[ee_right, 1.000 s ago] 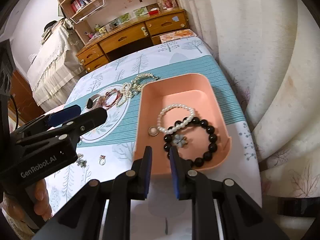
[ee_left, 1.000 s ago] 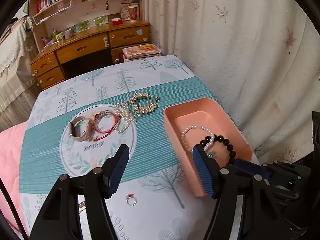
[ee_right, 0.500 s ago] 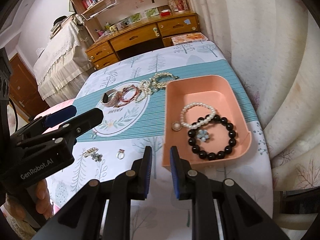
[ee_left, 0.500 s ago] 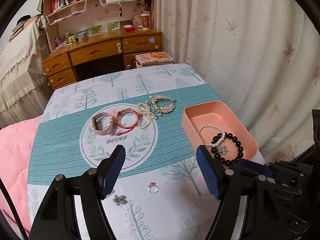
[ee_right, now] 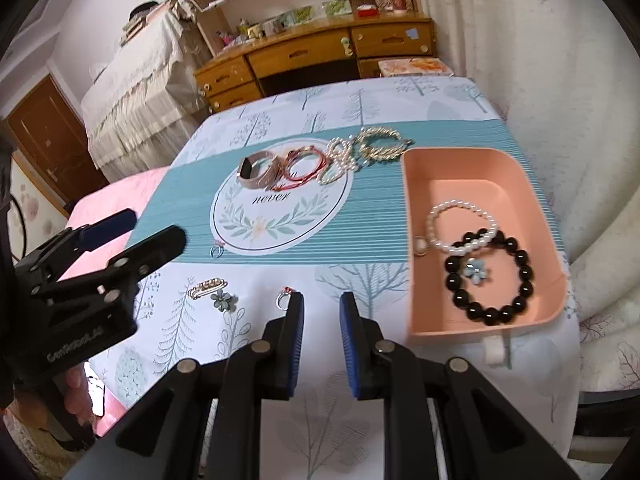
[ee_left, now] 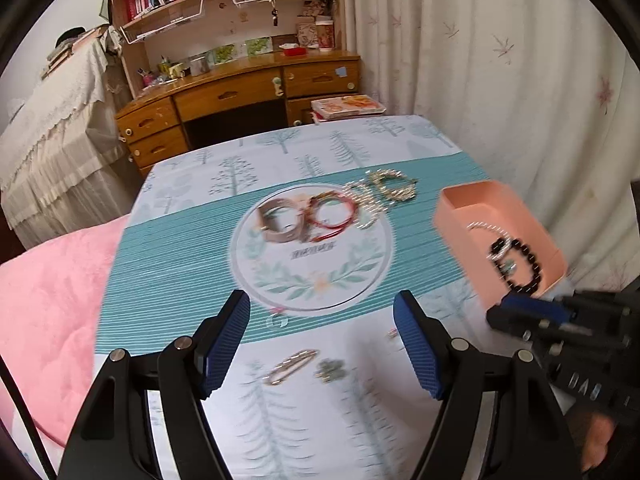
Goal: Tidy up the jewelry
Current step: 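Withdraw both tools from the tray toward the remaining pin and ring, then grasp the pearl safety-pin brooch with the left tool while the right tool grasps the red-stone ring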
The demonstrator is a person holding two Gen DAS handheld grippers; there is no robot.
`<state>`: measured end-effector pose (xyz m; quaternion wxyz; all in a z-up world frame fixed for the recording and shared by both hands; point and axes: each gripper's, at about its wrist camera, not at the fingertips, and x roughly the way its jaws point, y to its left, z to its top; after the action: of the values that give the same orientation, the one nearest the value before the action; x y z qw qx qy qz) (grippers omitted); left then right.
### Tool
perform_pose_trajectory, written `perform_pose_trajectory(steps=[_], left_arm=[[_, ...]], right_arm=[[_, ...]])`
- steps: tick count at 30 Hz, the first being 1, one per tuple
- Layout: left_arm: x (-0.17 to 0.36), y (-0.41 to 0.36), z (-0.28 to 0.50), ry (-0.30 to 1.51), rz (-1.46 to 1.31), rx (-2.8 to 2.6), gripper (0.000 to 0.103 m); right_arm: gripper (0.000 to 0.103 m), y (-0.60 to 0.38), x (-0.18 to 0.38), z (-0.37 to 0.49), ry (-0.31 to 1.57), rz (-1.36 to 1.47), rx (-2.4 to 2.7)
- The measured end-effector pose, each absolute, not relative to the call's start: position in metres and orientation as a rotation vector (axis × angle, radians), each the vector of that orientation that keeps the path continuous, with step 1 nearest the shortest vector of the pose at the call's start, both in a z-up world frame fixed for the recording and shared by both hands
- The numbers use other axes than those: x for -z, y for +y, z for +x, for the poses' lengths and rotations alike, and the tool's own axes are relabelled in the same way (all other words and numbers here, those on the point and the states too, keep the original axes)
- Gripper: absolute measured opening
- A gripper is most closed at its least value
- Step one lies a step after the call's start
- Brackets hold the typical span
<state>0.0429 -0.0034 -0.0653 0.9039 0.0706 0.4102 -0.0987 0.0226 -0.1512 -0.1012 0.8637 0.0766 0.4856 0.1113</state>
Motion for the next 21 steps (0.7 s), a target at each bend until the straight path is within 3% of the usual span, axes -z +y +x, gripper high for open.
perform_pose_trajectory(steps=[1,3,5,13,19,21], left_arm=[[0.067,0.002,0.042,0.854,0.147,0.203,0.072],[0.075,0.016,0.043,0.874,0.147,0.21,0.072],[0.084,0.027,0.044,0.893,0.148,0.223,0.072],[0.121,0.05,0.043,0.972,0.128,0.316,0.072],[0.142,0.054,0.052,1.035,0.124,0.378,0.049],[0.147,0.054,0.056,1.05,0.115,0.394,0.048]], right_arm=[[0.019,-0.148,0.103,0.024,1.022,0.157,-0.234],[0.033,-0.144,0.107,0.026,1.026,0.149,-0.238],[0.04,-0.138,0.113,0.027,1.022,0.125,-0.236],[0.04,-0.115,0.137,0.035,1.034,0.006,-0.265],[0.04,-0.102,0.153,0.041,1.032,-0.041,-0.29],[0.04,-0.099,0.157,0.042,1.036,-0.05,-0.291]])
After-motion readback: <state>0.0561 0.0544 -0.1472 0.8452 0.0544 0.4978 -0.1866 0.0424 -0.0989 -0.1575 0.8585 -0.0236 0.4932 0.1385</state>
